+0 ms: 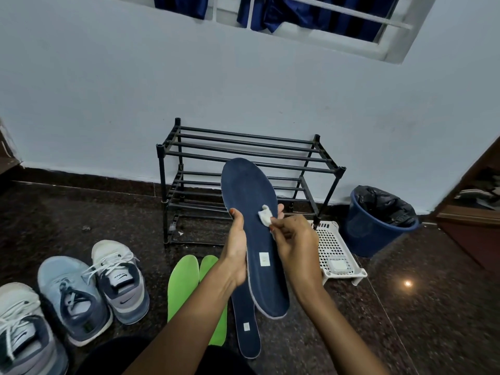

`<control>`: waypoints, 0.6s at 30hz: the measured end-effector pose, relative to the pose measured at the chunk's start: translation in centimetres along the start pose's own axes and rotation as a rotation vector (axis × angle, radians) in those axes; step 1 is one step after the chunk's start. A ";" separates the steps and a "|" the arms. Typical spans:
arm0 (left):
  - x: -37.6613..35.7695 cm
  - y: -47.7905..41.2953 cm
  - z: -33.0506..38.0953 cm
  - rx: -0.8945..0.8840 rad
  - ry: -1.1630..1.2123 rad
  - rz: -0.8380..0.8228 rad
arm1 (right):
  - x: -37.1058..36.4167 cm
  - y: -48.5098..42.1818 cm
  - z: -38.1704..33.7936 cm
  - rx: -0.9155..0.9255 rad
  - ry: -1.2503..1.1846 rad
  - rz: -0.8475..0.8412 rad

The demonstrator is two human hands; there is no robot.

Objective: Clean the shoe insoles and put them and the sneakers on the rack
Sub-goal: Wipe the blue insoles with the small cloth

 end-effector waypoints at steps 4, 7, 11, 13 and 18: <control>-0.1 -0.2 0.0 -0.012 0.020 0.000 | -0.7 0.8 -0.5 0.070 0.049 -0.088; -0.4 -0.1 0.0 0.007 -0.027 -0.022 | -0.1 0.2 -0.3 0.016 -0.011 -0.055; -0.5 0.2 0.0 0.010 -0.021 -0.024 | 0.2 -0.4 -0.2 -0.032 -0.044 -0.004; -0.2 0.0 0.0 0.008 -0.019 -0.019 | -0.1 -0.1 -0.4 -0.036 -0.056 -0.012; 0.4 -0.5 0.2 -0.011 0.018 0.016 | -1.6 1.5 -1.6 -0.020 -0.114 -0.115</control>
Point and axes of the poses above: each hand's wrist, its own y-axis away from the middle knuckle, its own x-axis out of the back of the hand, z = x × y, the point moved 3 cm from there along -y, towards the middle knuckle, and after that the axes turned 11 degrees about -z, right-handed, at the moved point
